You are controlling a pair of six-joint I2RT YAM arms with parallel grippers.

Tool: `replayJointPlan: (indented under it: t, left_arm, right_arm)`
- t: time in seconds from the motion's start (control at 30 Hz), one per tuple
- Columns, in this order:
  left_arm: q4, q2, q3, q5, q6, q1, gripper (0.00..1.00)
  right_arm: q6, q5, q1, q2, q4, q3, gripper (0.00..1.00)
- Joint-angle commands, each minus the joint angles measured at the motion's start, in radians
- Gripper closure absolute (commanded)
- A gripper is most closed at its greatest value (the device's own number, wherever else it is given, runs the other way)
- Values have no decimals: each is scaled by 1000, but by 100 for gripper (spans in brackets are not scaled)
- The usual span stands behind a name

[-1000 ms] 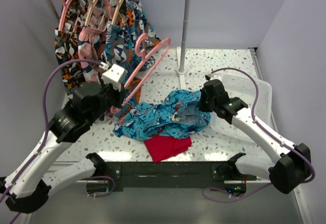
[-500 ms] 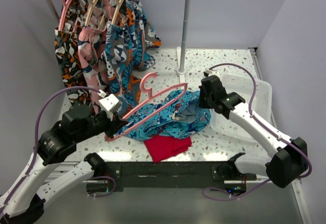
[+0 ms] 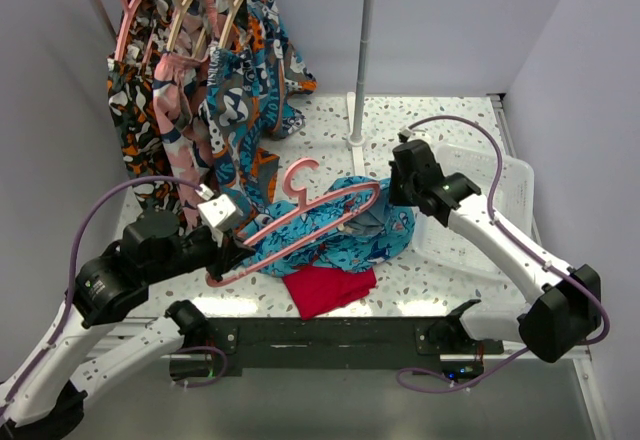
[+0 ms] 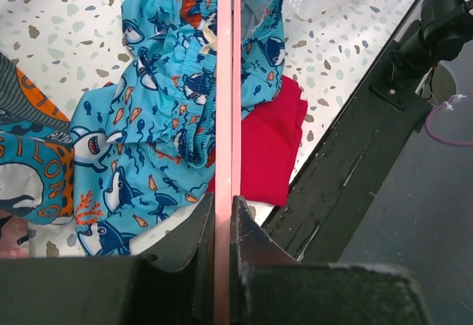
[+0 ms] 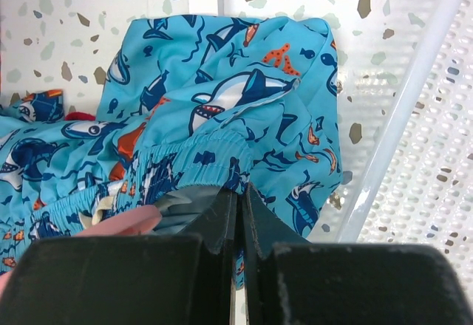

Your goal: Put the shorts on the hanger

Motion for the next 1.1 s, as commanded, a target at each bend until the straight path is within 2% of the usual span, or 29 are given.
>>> replayJointPlan:
  t: [0.0, 0.3, 0.43, 0.57, 0.67, 0.77, 0.83, 0.9, 1.07]
  left_arm:
    - [37, 10, -1, -5, -8, -13, 100]
    - [57, 74, 2, 43, -5, -27, 100]
    - [91, 102, 9, 24, -12, -25, 100]
    - [212, 138, -7, 2, -54, -25, 100]
    - [310, 183, -51, 48, -74, -25, 100]
    - [405, 200, -98, 1, -117, -25, 100]
    - [459, 197, -129, -39, -142, -25, 100]
    - [602, 162, -213, -61, -192, -27, 100]
    - [732, 128, -306, -124, -222, -37, 100]
  right_arm:
    - [-17, 27, 0, 4, 0, 56, 100]
    - [-23, 31, 10, 1, -26, 106, 100]
    - [-25, 39, 34, -1, -41, 133, 100]
    - [-16, 77, 103, 4, -44, 177, 100]
    - [-16, 122, 166, 44, -69, 248, 100]
    - [-17, 128, 207, 76, -89, 305, 100]
    - [-19, 128, 229, 79, -77, 314, 100]
    - [-17, 122, 240, 85, -69, 316, 100]
    - [-10, 120, 243, 73, -58, 284, 99]
